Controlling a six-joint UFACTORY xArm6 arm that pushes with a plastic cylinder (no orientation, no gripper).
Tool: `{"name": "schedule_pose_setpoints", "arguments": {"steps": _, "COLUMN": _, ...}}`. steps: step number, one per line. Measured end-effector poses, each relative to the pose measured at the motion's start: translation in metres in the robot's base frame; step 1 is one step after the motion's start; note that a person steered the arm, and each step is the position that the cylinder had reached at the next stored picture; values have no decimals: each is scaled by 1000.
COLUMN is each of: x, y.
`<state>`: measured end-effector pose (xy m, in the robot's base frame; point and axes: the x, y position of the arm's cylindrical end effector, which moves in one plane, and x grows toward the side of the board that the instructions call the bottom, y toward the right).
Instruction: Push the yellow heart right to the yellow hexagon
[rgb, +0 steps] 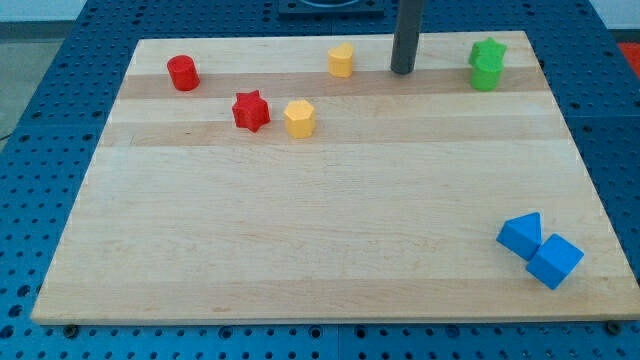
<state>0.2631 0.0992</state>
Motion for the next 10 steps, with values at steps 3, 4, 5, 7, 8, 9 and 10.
{"name": "schedule_pose_setpoints", "arguments": {"steps": 3, "x": -64, "y": -84}}
{"name": "schedule_pose_setpoints", "arguments": {"steps": 4, "x": -62, "y": -86}}
{"name": "schedule_pose_setpoints", "arguments": {"steps": 5, "x": -31, "y": -86}}
{"name": "schedule_pose_setpoints", "arguments": {"steps": 7, "x": 30, "y": -86}}
{"name": "schedule_pose_setpoints", "arguments": {"steps": 8, "x": 43, "y": -86}}
{"name": "schedule_pose_setpoints", "arguments": {"steps": 9, "x": 43, "y": -86}}
{"name": "schedule_pose_setpoints", "arguments": {"steps": 10, "x": 52, "y": -86}}
